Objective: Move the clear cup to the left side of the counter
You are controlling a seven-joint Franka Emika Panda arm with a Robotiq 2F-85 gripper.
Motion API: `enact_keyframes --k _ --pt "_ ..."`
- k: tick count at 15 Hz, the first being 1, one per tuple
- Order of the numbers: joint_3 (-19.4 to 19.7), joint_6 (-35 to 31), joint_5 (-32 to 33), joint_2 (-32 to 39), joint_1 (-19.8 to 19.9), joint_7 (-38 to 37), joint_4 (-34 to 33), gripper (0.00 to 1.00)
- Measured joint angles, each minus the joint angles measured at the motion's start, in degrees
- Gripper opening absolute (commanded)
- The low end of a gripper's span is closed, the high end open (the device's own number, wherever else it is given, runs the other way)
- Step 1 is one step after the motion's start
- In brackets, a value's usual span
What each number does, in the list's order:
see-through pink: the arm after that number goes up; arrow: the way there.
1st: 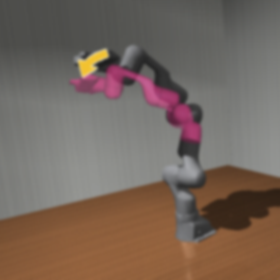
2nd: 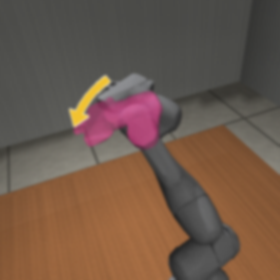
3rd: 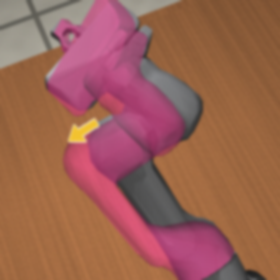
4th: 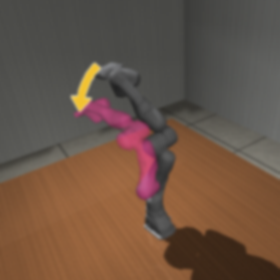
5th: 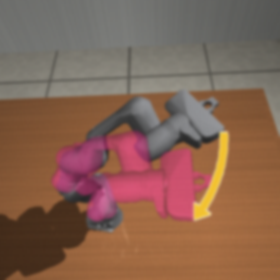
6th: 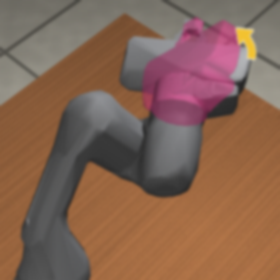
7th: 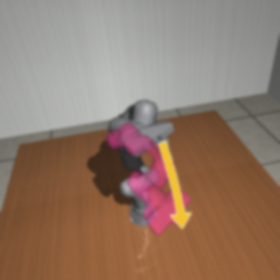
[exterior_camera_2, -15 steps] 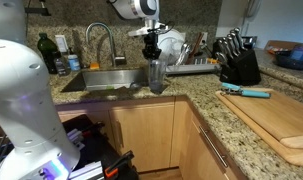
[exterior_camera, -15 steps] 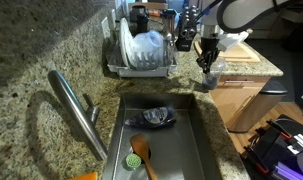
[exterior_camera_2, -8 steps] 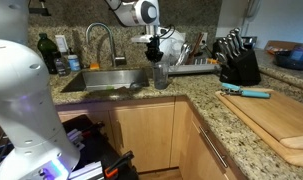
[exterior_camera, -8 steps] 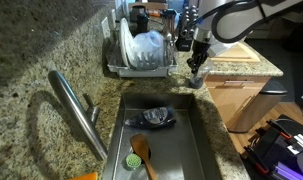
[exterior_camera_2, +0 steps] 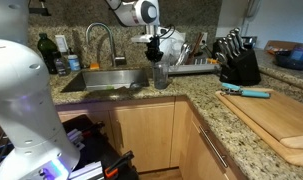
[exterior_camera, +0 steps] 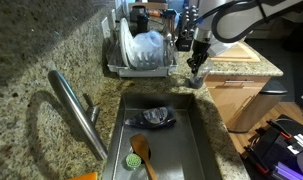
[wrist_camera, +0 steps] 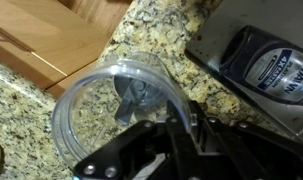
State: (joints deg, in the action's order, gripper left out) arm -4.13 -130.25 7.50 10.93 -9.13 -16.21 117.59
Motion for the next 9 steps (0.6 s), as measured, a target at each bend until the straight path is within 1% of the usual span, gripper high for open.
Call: enact_keyframes --k 1,2,3,9 --pt "0.0 0.0 0.0 0.0 0.0 0.0 0.0 0.41" --pt "0.0 0.0 0.0 0.0 0.0 0.0 0.0 0.42" --pt "0.0 0.19 -0.04 0.0 0.0 0.0 -0.03 0.46" --pt "-0.01 2.34 -1.96 0.01 0.0 -0.09 -0.13 0.9"
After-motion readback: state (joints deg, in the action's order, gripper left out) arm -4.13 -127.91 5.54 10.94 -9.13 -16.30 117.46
